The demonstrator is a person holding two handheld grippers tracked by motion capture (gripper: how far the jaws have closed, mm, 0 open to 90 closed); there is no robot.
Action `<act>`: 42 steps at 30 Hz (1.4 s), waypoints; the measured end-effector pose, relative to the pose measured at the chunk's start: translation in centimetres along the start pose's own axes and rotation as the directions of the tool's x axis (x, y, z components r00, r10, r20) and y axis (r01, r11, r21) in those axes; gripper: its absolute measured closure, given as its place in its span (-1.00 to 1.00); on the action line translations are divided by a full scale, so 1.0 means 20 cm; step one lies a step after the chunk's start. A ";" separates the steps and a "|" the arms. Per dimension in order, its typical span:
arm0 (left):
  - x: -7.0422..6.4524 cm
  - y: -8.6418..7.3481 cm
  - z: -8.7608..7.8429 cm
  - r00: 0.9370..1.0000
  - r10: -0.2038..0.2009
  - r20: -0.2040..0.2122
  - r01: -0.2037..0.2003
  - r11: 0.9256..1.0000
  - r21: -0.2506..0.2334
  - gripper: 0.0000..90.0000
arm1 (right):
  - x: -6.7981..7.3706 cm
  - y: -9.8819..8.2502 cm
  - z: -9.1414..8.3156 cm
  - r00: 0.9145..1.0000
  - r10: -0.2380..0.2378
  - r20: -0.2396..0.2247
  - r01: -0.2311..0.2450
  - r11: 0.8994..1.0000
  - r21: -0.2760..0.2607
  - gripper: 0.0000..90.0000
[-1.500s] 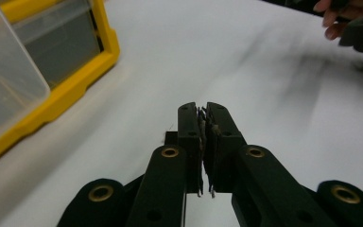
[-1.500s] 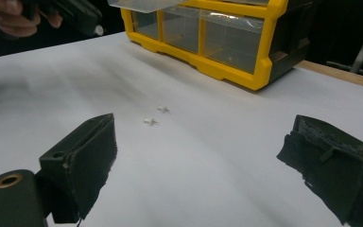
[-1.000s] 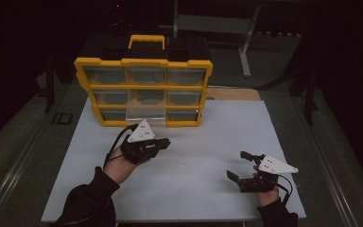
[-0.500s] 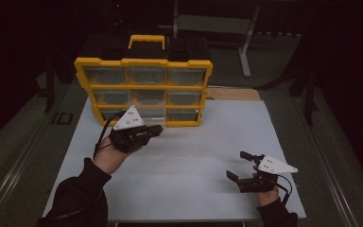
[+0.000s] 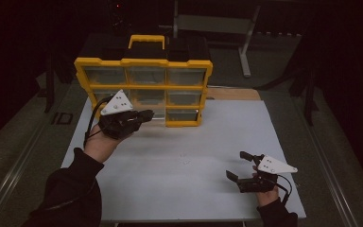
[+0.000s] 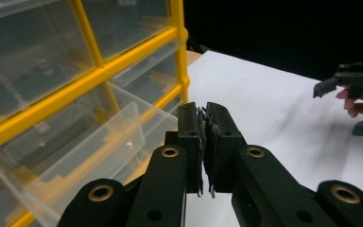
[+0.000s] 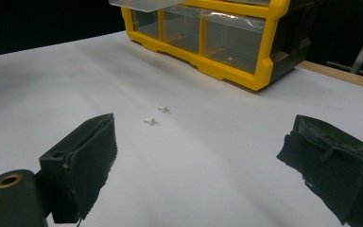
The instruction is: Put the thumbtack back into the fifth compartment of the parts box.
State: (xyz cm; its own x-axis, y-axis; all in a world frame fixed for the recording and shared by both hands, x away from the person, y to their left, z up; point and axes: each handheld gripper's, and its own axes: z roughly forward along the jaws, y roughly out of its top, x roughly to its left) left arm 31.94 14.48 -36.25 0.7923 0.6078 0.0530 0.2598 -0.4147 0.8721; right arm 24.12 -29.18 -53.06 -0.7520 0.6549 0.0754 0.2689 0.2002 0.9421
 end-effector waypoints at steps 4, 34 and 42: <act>0.03 0.01 0.00 1.000 -0.010 -0.021 0.010 1.000 0.002 0.88 | 0.00 0.00 0.00 1.000 -0.001 -0.001 0.001 1.000 0.000 -0.80; 0.13 -0.05 0.12 0.969 -0.145 -0.199 0.170 0.979 0.115 0.88 | 0.00 0.00 0.00 1.000 -0.002 -0.001 0.002 1.000 0.004 -0.80; 0.15 -0.06 0.14 0.968 -0.159 -0.196 0.189 0.971 0.144 0.88 | 0.00 0.00 0.00 1.000 -0.001 -0.002 0.001 1.000 0.006 -0.80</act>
State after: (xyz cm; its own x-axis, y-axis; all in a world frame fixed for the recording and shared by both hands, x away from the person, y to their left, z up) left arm 35.64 14.89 -38.46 0.6168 0.7871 0.0079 0.4820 -0.3856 0.7868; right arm 24.14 -29.16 -53.10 -0.7531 0.6536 0.0749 0.2714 0.2050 0.9404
